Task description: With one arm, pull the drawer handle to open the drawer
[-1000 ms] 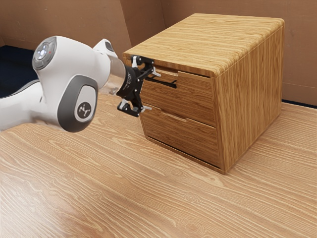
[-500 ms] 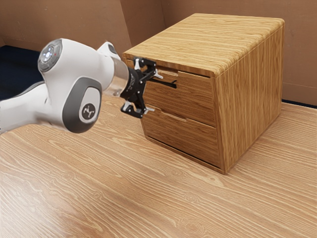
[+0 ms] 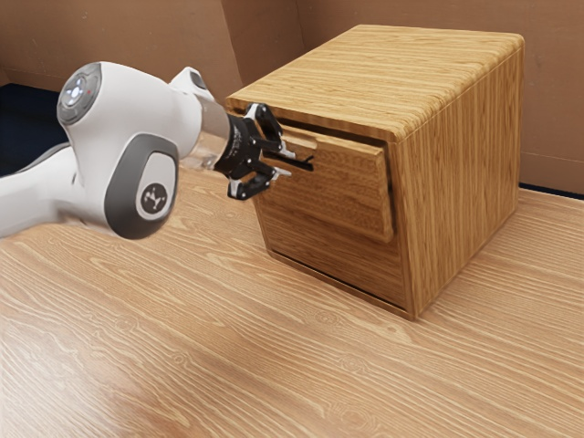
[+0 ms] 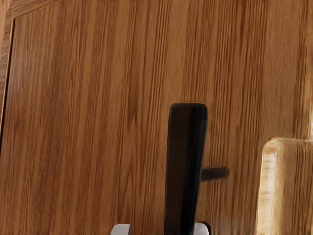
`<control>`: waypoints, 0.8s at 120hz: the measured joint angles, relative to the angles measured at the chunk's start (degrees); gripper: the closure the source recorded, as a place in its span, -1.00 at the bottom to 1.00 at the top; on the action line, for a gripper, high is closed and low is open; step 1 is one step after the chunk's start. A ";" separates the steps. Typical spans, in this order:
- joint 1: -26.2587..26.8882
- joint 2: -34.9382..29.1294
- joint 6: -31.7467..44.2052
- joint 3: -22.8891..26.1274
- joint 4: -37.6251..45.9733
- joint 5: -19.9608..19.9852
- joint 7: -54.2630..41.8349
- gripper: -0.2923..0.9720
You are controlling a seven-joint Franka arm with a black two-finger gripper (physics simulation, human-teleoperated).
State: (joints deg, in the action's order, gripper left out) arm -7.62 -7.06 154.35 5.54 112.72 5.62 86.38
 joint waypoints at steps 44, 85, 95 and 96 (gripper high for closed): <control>0.12 -5.89 -2.04 -0.54 4.70 -0.16 0.29 0.68; -0.03 -11.20 -2.45 -0.75 9.87 -0.13 0.47 0.71; -0.08 -12.49 -2.45 -0.79 11.07 -0.11 0.50 0.71; -0.09 -12.61 -2.45 -0.79 11.18 -0.11 0.50 0.71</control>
State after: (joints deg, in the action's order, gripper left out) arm -7.71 -19.67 151.90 4.75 123.90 5.51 86.89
